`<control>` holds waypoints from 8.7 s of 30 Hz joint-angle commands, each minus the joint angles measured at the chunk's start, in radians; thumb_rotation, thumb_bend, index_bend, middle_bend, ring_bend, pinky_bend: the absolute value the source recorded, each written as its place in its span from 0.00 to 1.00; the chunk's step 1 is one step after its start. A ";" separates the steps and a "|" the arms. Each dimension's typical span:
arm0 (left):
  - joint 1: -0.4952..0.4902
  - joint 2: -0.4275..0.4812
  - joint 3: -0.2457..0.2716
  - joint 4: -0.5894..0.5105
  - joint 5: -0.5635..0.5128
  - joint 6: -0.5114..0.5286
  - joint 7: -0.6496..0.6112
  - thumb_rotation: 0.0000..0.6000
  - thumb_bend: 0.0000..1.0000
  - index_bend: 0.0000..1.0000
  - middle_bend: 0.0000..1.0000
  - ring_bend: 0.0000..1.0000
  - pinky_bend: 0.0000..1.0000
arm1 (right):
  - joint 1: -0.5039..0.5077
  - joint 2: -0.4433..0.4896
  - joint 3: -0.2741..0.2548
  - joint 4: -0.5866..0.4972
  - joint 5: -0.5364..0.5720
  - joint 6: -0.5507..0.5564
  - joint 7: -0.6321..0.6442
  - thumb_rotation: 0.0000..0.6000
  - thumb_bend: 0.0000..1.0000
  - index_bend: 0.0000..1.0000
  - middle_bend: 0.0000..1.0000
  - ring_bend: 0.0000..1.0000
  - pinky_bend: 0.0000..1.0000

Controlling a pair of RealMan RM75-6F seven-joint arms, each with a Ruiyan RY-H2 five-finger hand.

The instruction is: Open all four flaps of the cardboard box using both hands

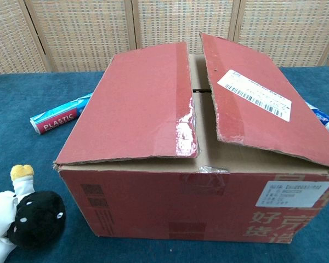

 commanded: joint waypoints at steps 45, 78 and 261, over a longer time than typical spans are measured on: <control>-0.052 -0.040 0.004 -0.011 -0.026 -0.053 0.093 0.71 0.06 0.14 0.00 0.00 0.00 | 0.598 -0.031 0.084 -0.081 -0.118 -0.584 0.118 1.00 1.00 0.27 0.19 0.00 0.00; -0.056 -0.052 0.010 0.035 -0.048 -0.073 0.047 0.71 0.06 0.14 0.00 0.00 0.00 | 0.710 -0.120 0.057 -0.066 0.027 -0.668 -0.086 1.00 1.00 0.31 0.19 0.00 0.00; -1.088 -0.157 -0.120 0.151 -0.014 -0.910 -0.184 0.22 0.22 0.46 0.33 0.17 0.00 | 0.155 0.002 0.001 -0.042 0.164 -0.119 -0.169 1.00 0.75 0.12 0.06 0.00 0.00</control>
